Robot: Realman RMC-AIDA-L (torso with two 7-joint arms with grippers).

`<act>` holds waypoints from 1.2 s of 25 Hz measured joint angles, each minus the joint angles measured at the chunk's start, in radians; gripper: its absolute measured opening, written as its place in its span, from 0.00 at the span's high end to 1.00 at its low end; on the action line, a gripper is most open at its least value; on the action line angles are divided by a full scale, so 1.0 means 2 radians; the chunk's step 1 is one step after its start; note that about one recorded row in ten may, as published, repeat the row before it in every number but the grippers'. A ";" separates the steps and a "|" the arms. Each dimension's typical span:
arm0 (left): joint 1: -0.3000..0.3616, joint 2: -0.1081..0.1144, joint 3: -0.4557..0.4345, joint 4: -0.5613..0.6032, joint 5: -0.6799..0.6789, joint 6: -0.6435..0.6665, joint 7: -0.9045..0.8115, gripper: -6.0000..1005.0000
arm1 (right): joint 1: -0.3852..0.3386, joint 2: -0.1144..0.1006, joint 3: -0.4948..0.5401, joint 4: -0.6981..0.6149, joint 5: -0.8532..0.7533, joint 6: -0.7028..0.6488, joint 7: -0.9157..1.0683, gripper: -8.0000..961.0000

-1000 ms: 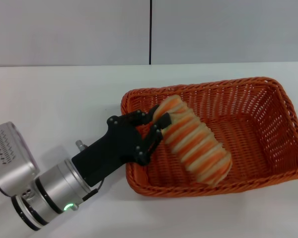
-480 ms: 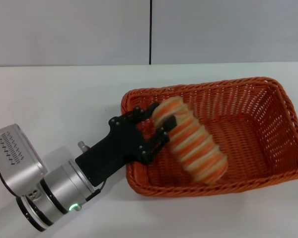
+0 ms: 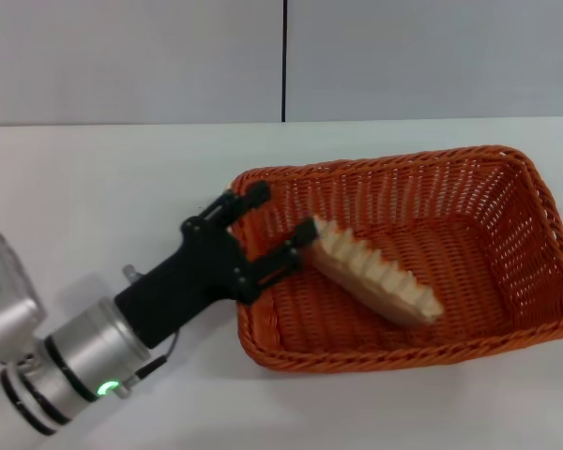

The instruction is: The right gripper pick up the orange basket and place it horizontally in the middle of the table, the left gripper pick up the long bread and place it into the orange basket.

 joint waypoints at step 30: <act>0.170 0.000 -0.182 0.192 -0.005 0.159 -0.098 0.22 | 0.091 0.005 0.042 0.123 0.014 -0.054 -0.108 0.60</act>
